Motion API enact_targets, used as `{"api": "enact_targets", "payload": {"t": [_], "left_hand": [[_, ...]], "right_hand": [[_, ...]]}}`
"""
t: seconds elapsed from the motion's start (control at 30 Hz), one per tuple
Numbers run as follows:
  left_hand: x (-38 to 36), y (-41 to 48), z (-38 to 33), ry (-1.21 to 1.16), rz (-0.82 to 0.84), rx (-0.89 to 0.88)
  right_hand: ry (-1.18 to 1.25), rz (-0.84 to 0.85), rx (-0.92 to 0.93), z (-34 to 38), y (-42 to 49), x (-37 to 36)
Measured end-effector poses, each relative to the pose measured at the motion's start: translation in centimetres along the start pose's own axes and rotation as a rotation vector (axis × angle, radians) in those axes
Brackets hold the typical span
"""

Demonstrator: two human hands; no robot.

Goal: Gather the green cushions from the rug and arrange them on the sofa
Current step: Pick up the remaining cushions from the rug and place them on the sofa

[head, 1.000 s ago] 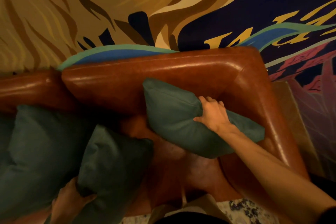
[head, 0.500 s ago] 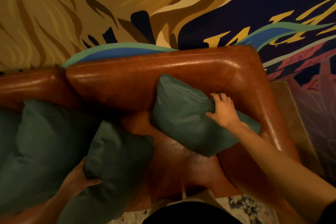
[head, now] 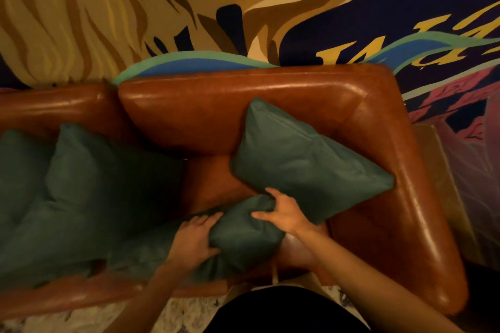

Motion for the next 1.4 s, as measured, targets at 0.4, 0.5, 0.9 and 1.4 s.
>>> {"api": "enact_targets", "payload": {"t": [0.4, 0.5, 0.9, 1.4], "left_hand": [[3.0, -5.1, 6.1, -0.188, 0.019, 0.412], [2.9, -6.6, 7.2, -0.328, 0.195, 0.531], [5.8, -4.3, -1.5, -1.367, 0.187, 0.348], [8.6, 1.3, -1.7, -0.998, 0.013, 0.186]], "right_hand": [[0.136, -0.248, -0.165, -12.4, -1.8, 3.9], [0.23, -0.332, -0.23, -13.4, -2.5, 4.3], [0.401, -0.424, -0.691, -18.3, -4.3, 9.5], [0.311, -0.423, -0.325, -16.1, -12.5, 12.5]]}}
Point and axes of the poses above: each hand's wrist, its own y-axis towards the middle knuckle, its own x-axis out of the back of the hand, z = x × y, the point moved 2 cm from there along y, towards the middle knuckle, and after that the axes turned 9 degrees about y, right-handed, at the moved point
